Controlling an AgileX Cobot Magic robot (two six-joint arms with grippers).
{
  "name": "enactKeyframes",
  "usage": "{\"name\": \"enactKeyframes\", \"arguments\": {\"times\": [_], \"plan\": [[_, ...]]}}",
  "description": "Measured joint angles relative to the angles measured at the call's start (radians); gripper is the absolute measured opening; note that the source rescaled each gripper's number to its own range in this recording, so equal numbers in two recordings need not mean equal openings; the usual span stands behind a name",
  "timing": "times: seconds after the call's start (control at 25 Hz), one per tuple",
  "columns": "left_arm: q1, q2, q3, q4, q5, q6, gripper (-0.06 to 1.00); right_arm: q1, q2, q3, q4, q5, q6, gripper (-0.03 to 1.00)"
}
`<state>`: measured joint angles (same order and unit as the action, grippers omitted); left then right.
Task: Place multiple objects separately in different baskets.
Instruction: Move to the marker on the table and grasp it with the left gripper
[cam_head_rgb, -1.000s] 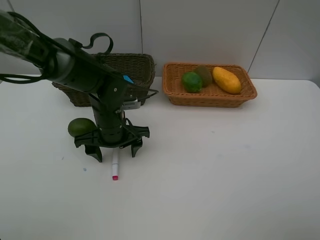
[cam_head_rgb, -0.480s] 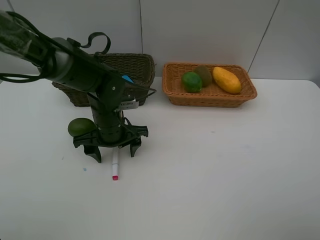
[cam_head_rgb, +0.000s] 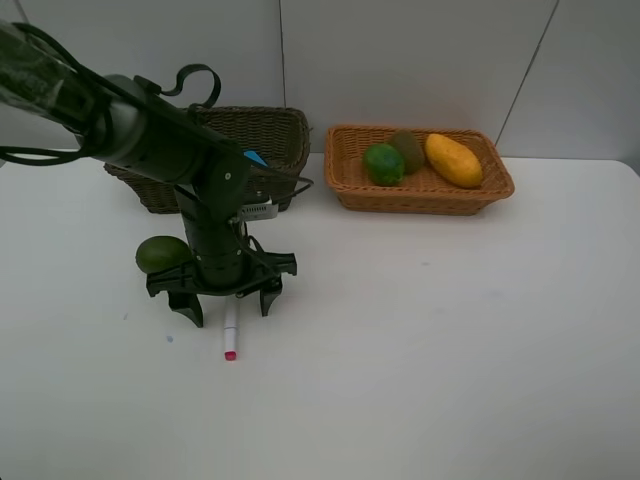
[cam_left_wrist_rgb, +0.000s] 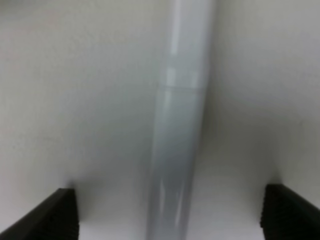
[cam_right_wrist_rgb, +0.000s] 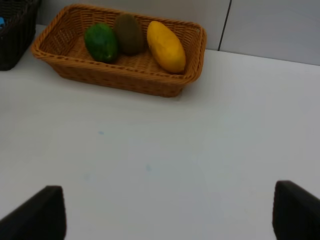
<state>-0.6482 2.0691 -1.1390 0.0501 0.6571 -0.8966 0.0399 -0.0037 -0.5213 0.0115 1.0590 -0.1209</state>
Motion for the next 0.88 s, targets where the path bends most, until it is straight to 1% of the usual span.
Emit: {"name": "enactKeyframes", "arguments": {"times": [0.04,0.08,0.12,0.2,0.24,0.28,0.32,0.36,0.88], "plan": [[0.0,0.0,0.0,0.0,0.001,0.0,0.88,0.0,0.0,0.0,0.0,0.0,0.0,1.0],[0.0,0.0,0.0,-0.002,0.003,0.0,0.79,0.0,0.0,0.0,0.0,0.0,0.0,1.0],[0.0,0.0,0.0,-0.004,0.003,0.001,0.66,0.0,0.0,0.0,0.0,0.0,0.0,1.0],[0.0,0.0,0.0,-0.016,0.006,0.008,0.37,0.0,0.0,0.0,0.0,0.0,0.0,1.0],[0.0,0.0,0.0,-0.023,0.006,0.014,0.2,0.0,0.0,0.0,0.0,0.0,0.0,1.0],[0.0,0.0,0.0,-0.027,0.006,0.018,0.05,0.0,0.0,0.0,0.0,0.0,0.0,1.0],[0.0,0.0,0.0,-0.03,0.006,0.021,0.0,0.0,0.0,0.0,0.0,0.0,0.0,1.0],[0.0,0.0,0.0,-0.03,0.006,0.023,0.02,0.0,0.0,0.0,0.0,0.0,0.0,1.0],[0.0,0.0,-0.011,-0.044,0.014,0.026,0.02,0.0,0.0,0.0,0.0,0.0,0.0,1.0]]}}
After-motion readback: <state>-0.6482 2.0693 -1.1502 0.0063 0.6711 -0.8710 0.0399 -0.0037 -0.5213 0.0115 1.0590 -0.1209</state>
